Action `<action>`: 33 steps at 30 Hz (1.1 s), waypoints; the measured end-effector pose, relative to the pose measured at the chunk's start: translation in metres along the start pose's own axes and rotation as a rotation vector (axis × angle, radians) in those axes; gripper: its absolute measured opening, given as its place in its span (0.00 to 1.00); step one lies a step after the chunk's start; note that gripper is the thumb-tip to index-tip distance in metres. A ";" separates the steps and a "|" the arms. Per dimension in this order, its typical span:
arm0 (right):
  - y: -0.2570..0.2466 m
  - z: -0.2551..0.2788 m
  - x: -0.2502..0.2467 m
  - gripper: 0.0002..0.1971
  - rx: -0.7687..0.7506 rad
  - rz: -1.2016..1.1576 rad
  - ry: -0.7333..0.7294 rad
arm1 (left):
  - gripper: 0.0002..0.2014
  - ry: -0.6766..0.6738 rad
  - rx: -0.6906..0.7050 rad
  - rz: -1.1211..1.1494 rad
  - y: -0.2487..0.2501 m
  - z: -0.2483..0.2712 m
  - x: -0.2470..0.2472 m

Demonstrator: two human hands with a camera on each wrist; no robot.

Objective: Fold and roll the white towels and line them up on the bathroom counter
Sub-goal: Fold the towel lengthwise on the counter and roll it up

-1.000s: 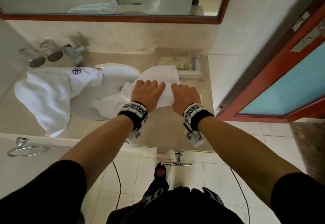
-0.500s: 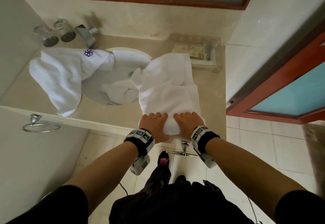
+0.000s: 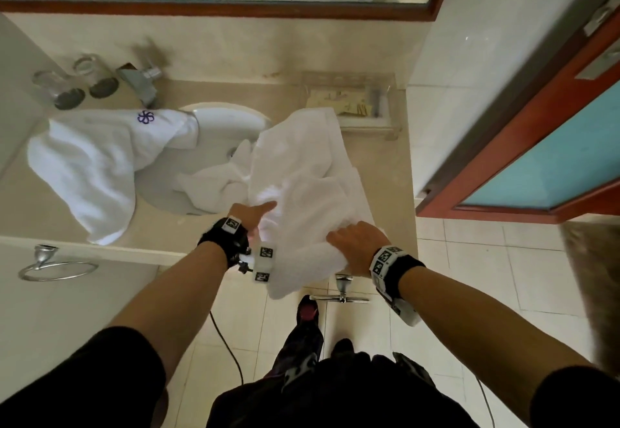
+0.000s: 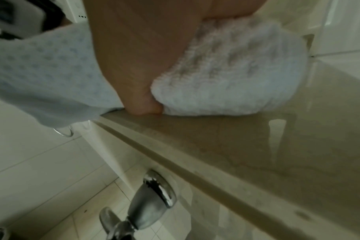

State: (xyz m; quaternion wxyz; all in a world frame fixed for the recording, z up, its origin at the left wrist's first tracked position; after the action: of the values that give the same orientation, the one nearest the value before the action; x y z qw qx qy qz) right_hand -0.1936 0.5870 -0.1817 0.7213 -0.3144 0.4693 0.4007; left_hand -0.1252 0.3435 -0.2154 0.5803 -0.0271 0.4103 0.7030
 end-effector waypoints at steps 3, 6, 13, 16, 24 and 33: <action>0.005 0.002 0.001 0.28 -0.029 0.046 -0.029 | 0.31 -0.034 -0.015 0.138 0.015 -0.022 0.000; 0.017 0.007 0.000 0.29 -0.009 0.042 -0.052 | 0.18 -0.154 0.138 0.261 0.059 -0.022 0.005; 0.043 0.001 -0.027 0.29 0.085 -0.010 -0.049 | 0.04 -0.231 0.347 0.662 0.185 0.000 -0.007; 0.063 -0.008 -0.066 0.29 0.170 -0.008 0.091 | 0.13 -0.245 0.600 0.653 0.278 0.036 -0.023; 0.126 -0.007 -0.161 0.32 0.315 0.019 0.349 | 0.10 -0.248 0.805 0.744 0.394 0.083 -0.048; 0.091 -0.007 -0.039 0.27 0.214 0.032 -0.056 | 0.07 -0.315 0.189 0.453 0.223 -0.030 0.042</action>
State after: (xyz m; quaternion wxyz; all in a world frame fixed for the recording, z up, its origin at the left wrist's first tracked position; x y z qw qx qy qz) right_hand -0.2847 0.6142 -0.1552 0.7571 -0.2168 0.4942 0.3681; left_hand -0.3392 0.3606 -0.1355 0.4649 0.2288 0.3744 0.7690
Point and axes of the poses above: each hand's wrist, its own z-axis away from the middle knuckle, its own x-axis out of the palm, y = z × x, the point moved 8 cm from there along -z, towards the middle knuckle, and after that the axes turned 3 degrees about x, right-handed, at the moved point
